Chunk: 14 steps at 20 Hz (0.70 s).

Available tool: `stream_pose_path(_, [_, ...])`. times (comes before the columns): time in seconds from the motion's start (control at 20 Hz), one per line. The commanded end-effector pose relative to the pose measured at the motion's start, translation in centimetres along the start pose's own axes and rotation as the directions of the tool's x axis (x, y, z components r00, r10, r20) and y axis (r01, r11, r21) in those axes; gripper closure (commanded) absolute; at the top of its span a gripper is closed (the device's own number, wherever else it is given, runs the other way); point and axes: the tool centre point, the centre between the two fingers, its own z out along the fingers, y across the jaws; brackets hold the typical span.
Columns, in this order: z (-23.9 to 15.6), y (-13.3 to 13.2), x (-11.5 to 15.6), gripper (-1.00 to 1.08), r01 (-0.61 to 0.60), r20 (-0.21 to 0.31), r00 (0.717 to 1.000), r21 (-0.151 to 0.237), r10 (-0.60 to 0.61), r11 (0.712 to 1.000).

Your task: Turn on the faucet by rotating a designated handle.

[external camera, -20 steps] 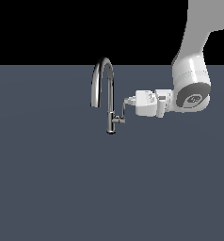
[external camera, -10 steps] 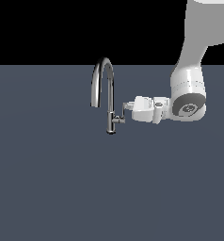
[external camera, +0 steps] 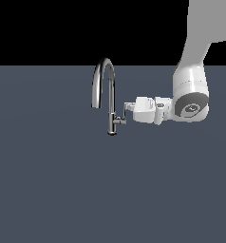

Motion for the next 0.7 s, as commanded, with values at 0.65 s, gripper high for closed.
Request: stream_pose_path(0.65, [0.0,4.1,-1.0,1.08,0.0,0.0,1.0,0.0,0.0,1.0])
